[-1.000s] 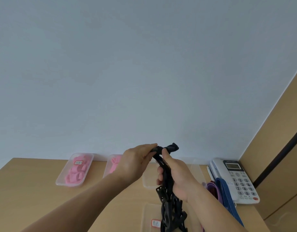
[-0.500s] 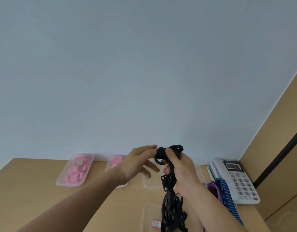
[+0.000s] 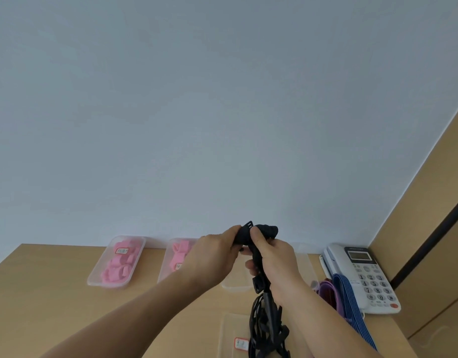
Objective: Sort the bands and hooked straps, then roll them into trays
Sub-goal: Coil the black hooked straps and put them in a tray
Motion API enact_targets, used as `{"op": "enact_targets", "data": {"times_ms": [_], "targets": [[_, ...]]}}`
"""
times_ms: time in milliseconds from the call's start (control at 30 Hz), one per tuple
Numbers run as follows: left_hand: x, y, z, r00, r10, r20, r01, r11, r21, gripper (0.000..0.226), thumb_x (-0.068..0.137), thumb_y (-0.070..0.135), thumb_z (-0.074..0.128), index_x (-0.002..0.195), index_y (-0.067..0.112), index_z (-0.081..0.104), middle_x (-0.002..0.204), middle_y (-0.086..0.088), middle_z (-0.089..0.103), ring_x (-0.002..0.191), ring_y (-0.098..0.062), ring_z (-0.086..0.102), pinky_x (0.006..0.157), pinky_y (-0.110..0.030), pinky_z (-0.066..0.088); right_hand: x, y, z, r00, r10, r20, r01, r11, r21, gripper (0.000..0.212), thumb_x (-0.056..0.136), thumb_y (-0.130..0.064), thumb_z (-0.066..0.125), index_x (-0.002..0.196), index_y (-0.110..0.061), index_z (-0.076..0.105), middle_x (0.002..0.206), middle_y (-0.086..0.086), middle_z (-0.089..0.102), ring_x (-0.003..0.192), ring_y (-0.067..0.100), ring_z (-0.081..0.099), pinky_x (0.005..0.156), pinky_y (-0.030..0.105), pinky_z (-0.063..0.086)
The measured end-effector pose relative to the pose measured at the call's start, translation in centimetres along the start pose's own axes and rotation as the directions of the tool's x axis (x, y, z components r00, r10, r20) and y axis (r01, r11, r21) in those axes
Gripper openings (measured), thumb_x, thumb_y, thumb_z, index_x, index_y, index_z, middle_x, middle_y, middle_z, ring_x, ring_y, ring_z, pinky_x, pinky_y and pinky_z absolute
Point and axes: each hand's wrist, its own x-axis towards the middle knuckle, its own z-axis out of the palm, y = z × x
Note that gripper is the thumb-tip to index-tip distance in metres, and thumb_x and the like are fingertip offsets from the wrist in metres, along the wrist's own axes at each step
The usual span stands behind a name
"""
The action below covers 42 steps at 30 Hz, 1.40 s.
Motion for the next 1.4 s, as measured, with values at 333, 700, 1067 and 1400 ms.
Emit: {"op": "enact_targets", "data": {"times_ms": [333,700,1067,1400], "targets": [[-0.8,-4.9,2.6,0.822,0.523,-0.223,-0.468,0.845,0.258,0.069,0.068,-0.005,0.075,0.131,0.016,0.055,0.079,0.008,0.068,0.051,-0.016,0.052,0.041,-0.029,0.044,0.2,0.4,-0.7,0.962,0.21,0.175,-0.234,0.963,0.13,0.047,0.084,-0.052,0.069,0.093,-0.006,0.074,0.072,0.006,0.067,0.058,0.016,0.058,0.061,0.034,0.044],[0.5,-1.7,-0.4,0.761,-0.07,0.645,0.641,0.23,-0.732,0.045,0.091,0.05,0.06,0.109,0.01,0.071,0.105,-0.013,0.072,0.09,-0.035,0.071,0.069,-0.037,0.053,-0.3,0.4,-0.8,0.969,-0.055,0.241,0.034,0.996,0.088,0.045,0.075,-0.048,0.068,0.104,-0.013,0.07,0.079,0.003,0.066,0.064,0.015,0.056,0.058,0.031,0.048],[0.4,-0.9,0.8,0.89,-0.275,0.363,0.432,0.256,-0.865,0.028,0.094,0.018,0.066,0.114,0.002,0.056,0.105,-0.013,0.075,0.097,-0.027,0.073,0.074,-0.032,0.05,-0.3,-0.1,-1.3,0.977,0.032,0.211,-0.015,0.996,-0.083,0.023,0.093,-0.034,0.064,0.1,-0.014,0.073,0.102,0.019,0.071,0.062,0.021,0.057,0.047,0.023,0.037],[1.2,-2.0,1.3,0.848,-0.498,0.182,0.366,0.301,-0.881,0.021,0.09,0.015,0.071,0.101,0.003,0.057,0.096,-0.013,0.074,0.086,-0.025,0.074,0.074,-0.033,0.059,-1.0,-0.1,0.0,0.946,-0.178,0.271,0.312,0.723,-0.616,0.019,0.091,-0.033,0.057,0.093,-0.015,0.061,0.078,0.0,0.071,0.056,0.014,0.06,0.054,0.025,0.045]]}}
